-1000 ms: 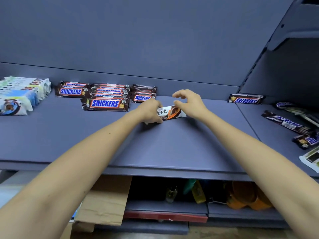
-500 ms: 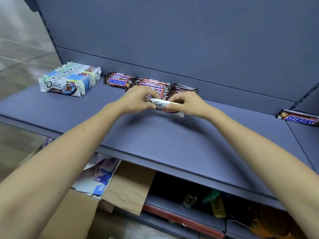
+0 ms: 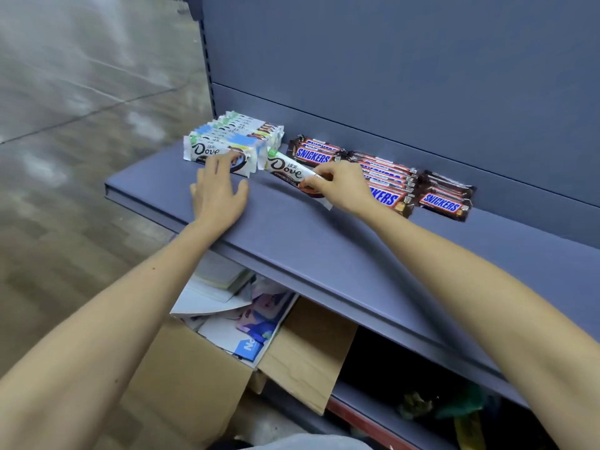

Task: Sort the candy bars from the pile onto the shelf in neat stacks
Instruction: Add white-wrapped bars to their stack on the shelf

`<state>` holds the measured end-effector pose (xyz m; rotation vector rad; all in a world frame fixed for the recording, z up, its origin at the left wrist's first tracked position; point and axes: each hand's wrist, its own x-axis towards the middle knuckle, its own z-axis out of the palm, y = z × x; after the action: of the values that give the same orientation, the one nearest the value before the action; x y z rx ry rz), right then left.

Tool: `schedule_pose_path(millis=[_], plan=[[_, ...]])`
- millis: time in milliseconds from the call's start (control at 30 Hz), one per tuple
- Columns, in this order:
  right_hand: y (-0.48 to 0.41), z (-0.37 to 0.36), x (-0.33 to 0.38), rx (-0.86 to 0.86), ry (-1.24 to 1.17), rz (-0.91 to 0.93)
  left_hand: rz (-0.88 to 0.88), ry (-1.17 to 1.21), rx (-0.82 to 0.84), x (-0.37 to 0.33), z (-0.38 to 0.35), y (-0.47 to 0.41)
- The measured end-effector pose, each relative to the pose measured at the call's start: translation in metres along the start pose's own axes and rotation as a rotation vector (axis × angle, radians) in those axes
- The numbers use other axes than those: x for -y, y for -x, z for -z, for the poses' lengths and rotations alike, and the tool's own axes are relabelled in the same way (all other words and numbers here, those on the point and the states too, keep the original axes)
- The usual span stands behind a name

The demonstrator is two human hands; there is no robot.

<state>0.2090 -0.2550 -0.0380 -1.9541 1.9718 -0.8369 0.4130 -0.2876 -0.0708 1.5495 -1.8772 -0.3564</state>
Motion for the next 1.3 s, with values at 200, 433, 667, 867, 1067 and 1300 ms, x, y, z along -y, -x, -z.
schedule_pose_path(millis=[200,433,667,867,1067,1300], plan=[[-0.028,-0.034,0.028,0.030,-0.016,-0.019,0.018,-0.149,0.130,0.025,0.003,-0.007],[-0.056,-0.068,0.061,0.024,0.064,0.018,0.041,-0.128,0.042,0.030,0.001,-0.006],[-0.079,-0.096,0.088,0.008,0.166,0.094,0.045,-0.160,0.064,0.029,0.003,-0.008],[-0.090,-0.105,0.092,-0.067,0.277,0.138,0.036,-0.160,0.079,0.032,-0.001,-0.010],[-0.091,-0.112,0.091,-0.097,0.253,0.154,0.017,-0.154,0.092,0.034,-0.003,-0.011],[-0.084,-0.103,0.083,-0.114,0.153,0.118,0.013,-0.149,0.098,0.035,-0.002,-0.012]])
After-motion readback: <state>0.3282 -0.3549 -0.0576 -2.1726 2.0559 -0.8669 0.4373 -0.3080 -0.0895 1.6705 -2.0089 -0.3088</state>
